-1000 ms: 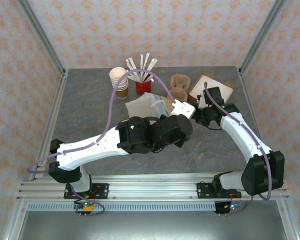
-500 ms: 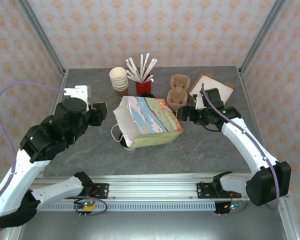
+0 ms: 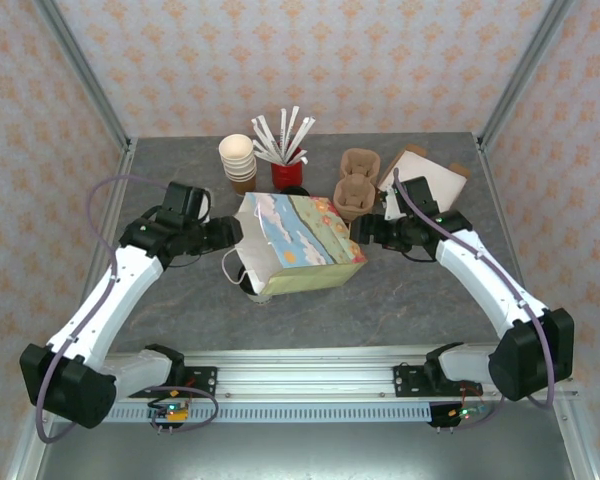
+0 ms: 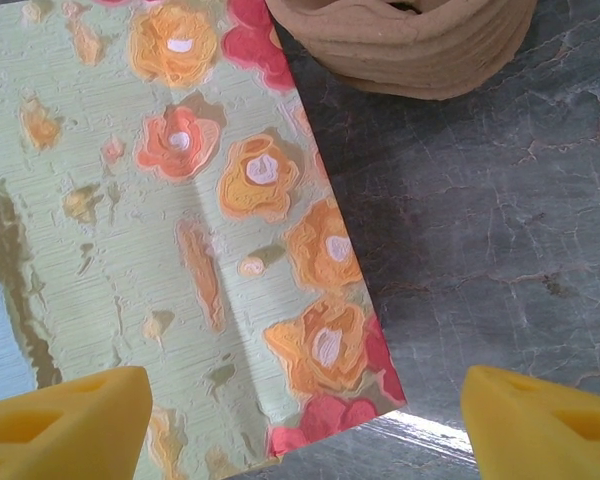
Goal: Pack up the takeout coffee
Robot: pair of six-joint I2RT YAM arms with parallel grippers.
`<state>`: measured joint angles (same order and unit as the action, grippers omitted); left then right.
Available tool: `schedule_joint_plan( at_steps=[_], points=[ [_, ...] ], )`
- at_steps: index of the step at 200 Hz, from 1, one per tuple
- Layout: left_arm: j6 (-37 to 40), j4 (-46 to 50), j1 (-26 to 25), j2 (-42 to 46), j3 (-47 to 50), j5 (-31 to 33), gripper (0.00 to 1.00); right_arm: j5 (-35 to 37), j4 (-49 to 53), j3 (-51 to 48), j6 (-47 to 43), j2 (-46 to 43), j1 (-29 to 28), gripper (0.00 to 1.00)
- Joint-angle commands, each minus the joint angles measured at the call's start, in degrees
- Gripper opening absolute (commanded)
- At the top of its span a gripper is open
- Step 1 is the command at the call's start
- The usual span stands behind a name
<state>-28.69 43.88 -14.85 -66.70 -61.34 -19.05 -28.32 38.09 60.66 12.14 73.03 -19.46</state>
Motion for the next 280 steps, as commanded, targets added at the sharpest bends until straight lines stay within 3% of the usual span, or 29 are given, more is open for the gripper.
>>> schedule_joint_plan(
  at_steps=[1,45,75,118,161,192,245,280],
  points=[
    [-0.50,-5.01,0.52,-1.96,0.57,-2.86,0.64,0.77,-0.95,0.95,-0.61,0.49,-0.38,0.81],
    [0.84,-5.98,0.64,-6.26,0.52,-0.51,0.53,0.36,-1.03,0.82,-0.69,0.73,-0.38,0.82],
    [0.31,-7.38,0.74,-7.79,0.59,-1.52,0.40,0.44,-0.70,0.82,-0.73,0.67,-0.40,0.81],
    [-1.63,-8.08,0.78,-6.53,1.38,-2.86,0.18,0.71,-0.46,0.99,-0.87,0.35,-0.37,0.82],
    [-8.83,-4.84,0.53,-0.84,0.44,-6.56,0.00,4.94,3.08,3.65,-3.04,-0.95,-0.40,0.82],
    [-11.55,1.29,-1.93,2.84,-3.26,-6.32,0.00,9.63,3.99,6.02,-3.79,-0.91,-0.37,0.82],
    [-19.30,2.54,-7.87,2.30,-7.49,-6.41,0.01,5.22,1.41,7.75,-2.49,5.22,-0.29,0.82],
    [-17.85,6.07,-9.13,-0.01,-11.83,-3.09,0.06,8.63,2.24,9.82,-3.48,8.32,-0.26,0.82]
  ],
)
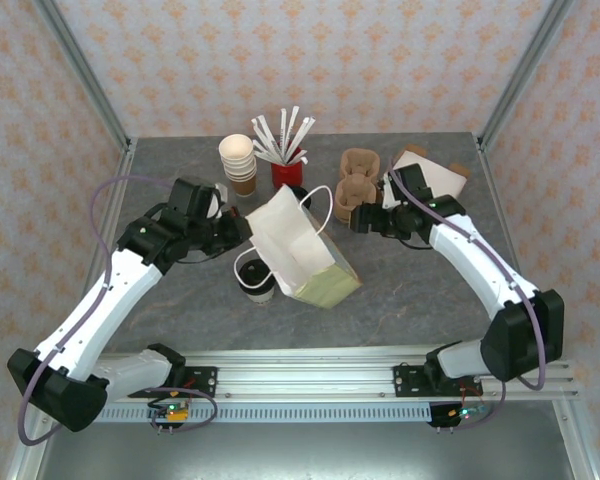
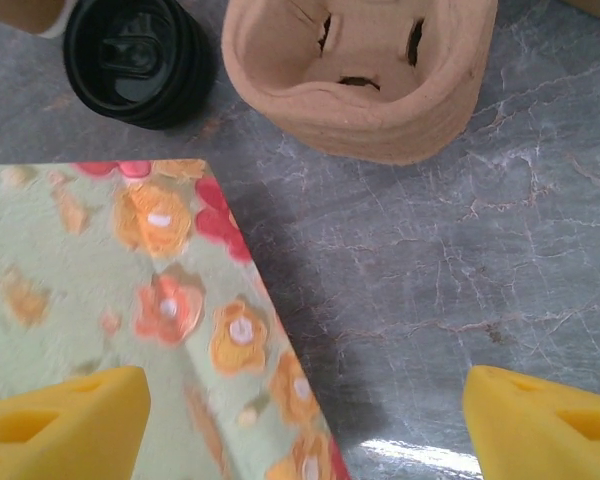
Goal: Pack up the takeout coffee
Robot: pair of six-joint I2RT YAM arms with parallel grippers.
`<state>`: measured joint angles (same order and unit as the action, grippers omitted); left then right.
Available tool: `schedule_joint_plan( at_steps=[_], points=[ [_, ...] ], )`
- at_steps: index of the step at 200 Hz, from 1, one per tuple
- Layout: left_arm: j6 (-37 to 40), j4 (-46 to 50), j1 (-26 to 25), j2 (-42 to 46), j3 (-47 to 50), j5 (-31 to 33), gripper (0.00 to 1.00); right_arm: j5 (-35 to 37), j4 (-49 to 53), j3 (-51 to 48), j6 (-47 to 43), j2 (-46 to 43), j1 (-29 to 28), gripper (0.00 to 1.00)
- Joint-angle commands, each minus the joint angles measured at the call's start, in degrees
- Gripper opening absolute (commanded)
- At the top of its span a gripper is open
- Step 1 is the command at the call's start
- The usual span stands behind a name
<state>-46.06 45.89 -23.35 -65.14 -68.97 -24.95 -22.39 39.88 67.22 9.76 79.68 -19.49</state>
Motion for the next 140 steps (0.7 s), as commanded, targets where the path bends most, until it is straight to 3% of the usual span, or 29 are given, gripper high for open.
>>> schedule_joint_plan(
  at_steps=[1,72,140],
  points=[
    [-0.41,4.22,-0.59,-1.65,-4.36,2.94,0.06,2.88,0.50,3.35,-1.08,1.78,-0.27,0.82],
    [2.64,8.05,-1.82,-7.13,-10.43,4.96,0.09,12.32,0.53,10.38,-0.17,8.21,0.20,0.82],
    [3.35,7.74,-2.66,-10.35,-13.85,4.70,0.18,14.02,-0.36,15.20,1.09,13.85,0.27,0.79]
  ],
)
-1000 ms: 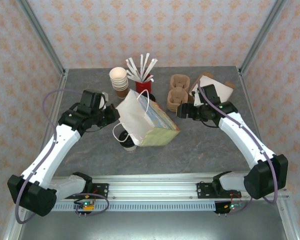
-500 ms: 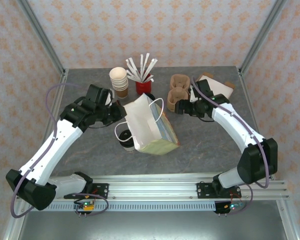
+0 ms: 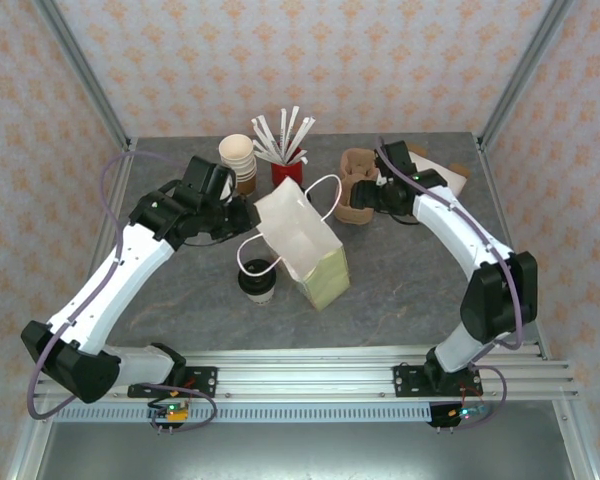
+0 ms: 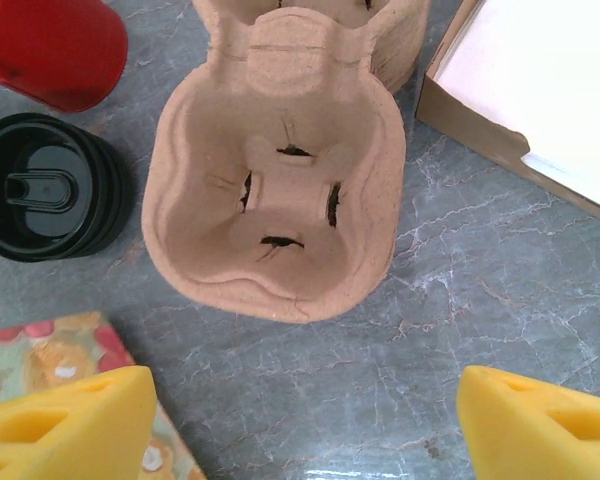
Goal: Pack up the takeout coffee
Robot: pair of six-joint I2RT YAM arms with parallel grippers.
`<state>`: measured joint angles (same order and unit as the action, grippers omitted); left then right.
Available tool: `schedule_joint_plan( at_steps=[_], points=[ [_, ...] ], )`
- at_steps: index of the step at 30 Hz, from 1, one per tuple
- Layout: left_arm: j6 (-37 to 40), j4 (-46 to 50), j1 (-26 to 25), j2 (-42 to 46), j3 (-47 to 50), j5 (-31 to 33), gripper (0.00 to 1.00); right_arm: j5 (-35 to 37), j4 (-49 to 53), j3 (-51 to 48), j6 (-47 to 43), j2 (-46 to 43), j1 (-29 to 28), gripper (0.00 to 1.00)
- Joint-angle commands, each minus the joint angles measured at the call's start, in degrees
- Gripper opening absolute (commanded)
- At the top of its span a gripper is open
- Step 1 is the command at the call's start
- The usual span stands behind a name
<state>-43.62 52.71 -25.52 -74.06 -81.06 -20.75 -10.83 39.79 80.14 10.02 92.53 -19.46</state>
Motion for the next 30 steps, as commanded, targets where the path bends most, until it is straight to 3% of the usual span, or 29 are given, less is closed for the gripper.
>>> schedule_joint_plan(
  at_steps=[1,14,22,30],
  points=[
    [0.95,0.87,-0.45,-1.52,-1.79,0.48,0.18,2.41,-0.29,2.41,0.76,1.05,0.22,0.79],
    [5.49,0.99,-0.49,-4.92,-6.74,3.38,0.30,5.19,0.67,12.03,-0.07,10.41,0.33,0.72],
    [7.90,1.08,-0.49,-3.07,-9.97,8.01,0.47,6.09,3.08,21.36,-0.99,18.94,0.24,0.57],
    [8.81,1.30,-0.47,-3.47,-12.11,8.28,0.53,8.01,6.42,28.06,-2.01,24.84,0.00,0.50]
  ],
)
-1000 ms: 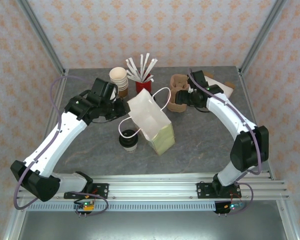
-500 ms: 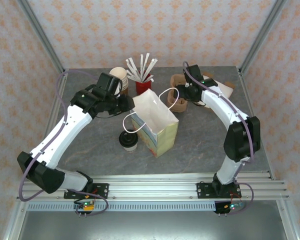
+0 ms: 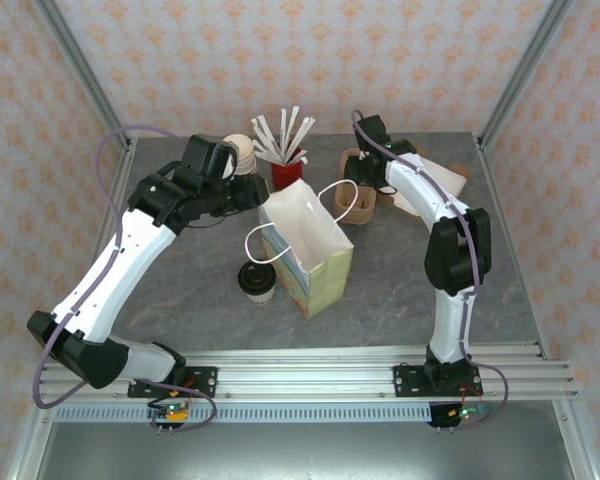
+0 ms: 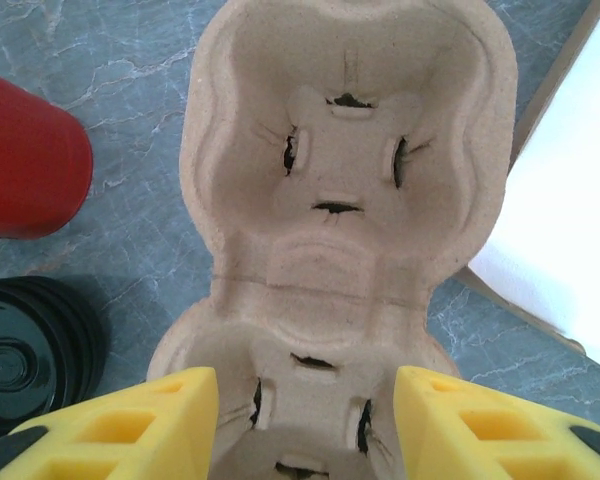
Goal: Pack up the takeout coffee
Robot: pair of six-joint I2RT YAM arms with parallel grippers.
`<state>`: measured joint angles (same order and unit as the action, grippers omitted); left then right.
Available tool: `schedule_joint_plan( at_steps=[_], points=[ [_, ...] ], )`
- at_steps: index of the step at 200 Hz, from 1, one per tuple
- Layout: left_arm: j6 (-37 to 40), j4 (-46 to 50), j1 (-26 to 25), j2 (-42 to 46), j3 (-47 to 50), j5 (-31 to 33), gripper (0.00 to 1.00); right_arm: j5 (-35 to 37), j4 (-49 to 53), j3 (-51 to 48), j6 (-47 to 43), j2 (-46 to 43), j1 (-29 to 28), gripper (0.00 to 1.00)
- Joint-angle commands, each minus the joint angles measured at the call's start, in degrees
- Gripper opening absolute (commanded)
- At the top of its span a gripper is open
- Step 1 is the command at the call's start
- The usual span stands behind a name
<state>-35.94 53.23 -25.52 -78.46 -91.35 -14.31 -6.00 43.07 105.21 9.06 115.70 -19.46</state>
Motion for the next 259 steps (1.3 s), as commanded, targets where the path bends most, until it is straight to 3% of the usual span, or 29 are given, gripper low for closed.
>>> schedule_joint_plan(
  at_steps=[1,259],
  points=[
    [1.14,0.72,-0.48,1.06,-1.80,1.86,0.53,3.57,3.40,3.51,-1.13,2.24,-0.02,0.50],
    [1.85,0.28,-0.50,2.99,-0.86,1.54,0.54,3.89,6.37,10.46,-2.04,9.63,-0.23,0.51]
  ],
)
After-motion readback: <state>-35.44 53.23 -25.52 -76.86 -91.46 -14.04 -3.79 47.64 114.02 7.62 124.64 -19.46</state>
